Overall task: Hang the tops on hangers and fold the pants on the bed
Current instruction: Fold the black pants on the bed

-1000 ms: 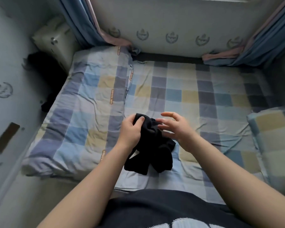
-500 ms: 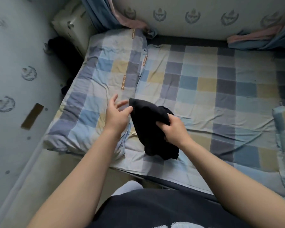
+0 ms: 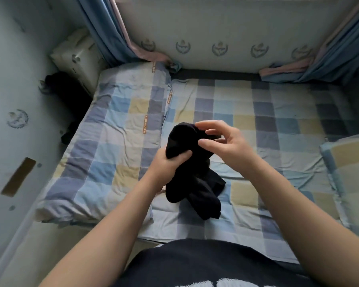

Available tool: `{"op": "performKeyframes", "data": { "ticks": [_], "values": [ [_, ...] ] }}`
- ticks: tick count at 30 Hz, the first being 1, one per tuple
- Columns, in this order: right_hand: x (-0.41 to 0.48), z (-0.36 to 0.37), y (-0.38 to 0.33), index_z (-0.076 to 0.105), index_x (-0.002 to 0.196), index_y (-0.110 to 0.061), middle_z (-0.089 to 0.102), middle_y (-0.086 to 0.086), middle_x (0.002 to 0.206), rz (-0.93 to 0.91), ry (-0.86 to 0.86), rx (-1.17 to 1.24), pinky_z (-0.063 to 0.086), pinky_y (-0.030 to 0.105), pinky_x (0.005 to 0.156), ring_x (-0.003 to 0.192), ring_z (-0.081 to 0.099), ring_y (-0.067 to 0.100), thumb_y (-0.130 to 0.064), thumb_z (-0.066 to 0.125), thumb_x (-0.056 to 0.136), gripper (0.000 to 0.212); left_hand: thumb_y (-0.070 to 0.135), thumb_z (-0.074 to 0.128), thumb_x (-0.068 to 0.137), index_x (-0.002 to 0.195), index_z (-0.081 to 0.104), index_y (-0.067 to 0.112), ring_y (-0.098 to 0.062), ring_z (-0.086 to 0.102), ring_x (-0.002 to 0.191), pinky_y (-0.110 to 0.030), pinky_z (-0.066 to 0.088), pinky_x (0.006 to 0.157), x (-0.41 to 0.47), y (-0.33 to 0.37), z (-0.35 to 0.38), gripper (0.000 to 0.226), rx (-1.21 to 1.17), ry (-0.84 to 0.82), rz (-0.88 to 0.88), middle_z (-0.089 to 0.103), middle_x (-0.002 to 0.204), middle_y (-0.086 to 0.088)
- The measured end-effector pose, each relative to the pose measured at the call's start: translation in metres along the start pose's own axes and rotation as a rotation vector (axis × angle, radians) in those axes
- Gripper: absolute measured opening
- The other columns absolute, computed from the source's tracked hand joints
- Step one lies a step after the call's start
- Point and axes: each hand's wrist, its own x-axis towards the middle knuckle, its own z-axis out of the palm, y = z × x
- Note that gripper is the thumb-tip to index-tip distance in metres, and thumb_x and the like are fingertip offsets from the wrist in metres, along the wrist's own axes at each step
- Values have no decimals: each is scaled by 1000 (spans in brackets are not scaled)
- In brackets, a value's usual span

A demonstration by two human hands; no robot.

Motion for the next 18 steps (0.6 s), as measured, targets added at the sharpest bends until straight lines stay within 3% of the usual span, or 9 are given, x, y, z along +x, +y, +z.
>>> {"op": "performKeyframes", "data": {
  "ticks": [3, 5, 8, 10, 12, 15, 18],
  "values": [
    [0, 4, 21, 39, 148, -38, 48, -19, 142, 114, -142, 0, 43, 12, 99, 126, 46, -13, -41, 83, 72, 88, 32, 79, 81, 108, 77, 15, -34, 72, 104, -41, 59, 80, -2, 7, -11, 32, -265, 21, -118, 74, 112, -16],
    [0, 18, 43, 31, 152, -35, 50, -20, 141, 197, -258, 36, 45, 15, 100, 128, 50, -6, -36, 87, 69, 100, 27, 76, 86, 109, 76, 9, -37, 72, 103, -39, 60, 75, -2, 14, -18, 30, -372, 30, -156, 73, 112, -21],
    [-1, 43, 75, 52, 135, -34, 68, -19, 121, 323, -325, 4, 50, 18, 93, 116, 62, 0, -35, 88, 64, 80, 25, 71, 92, 118, 71, 4, -38, 70, 108, -41, 60, 80, -1, 27, -28, 33, -476, 45, -194, 71, 117, -22],
    [-1, 58, 92, 66, 116, -39, 73, -14, 114, 391, -350, -7, 51, 26, 95, 111, 66, 2, -33, 84, 70, 50, 27, 67, 95, 126, 66, 2, -38, 68, 113, -46, 57, 90, 0, 31, -37, 40, -510, 55, -218, 69, 122, -22],
    [-1, 68, 98, 72, 99, -46, 75, -19, 103, 366, -347, -81, 49, 23, 90, 100, 67, -5, -33, 73, 82, 21, 31, 66, 96, 130, 63, 2, -37, 66, 116, -49, 52, 101, 3, 33, -48, 45, -510, 81, -236, 68, 125, -21],
    [2, 74, 94, 71, 86, -52, 71, -27, 87, 310, -289, -188, 47, 25, 83, 84, 61, -10, -31, 63, 90, 23, 34, 67, 95, 129, 63, 1, -37, 69, 111, -49, 54, 100, 10, 38, -65, 48, -524, 242, -265, 69, 122, -22],
    [9, 76, 82, 71, 84, -29, 67, -11, 76, 253, -186, -237, 48, 37, 74, 74, 57, 2, -26, 61, 93, 14, 49, 61, 97, 130, 63, 4, -37, 70, 108, -46, 59, 89, 21, 38, -84, 56, -588, 366, -319, 71, 120, -20]
  ]
}}
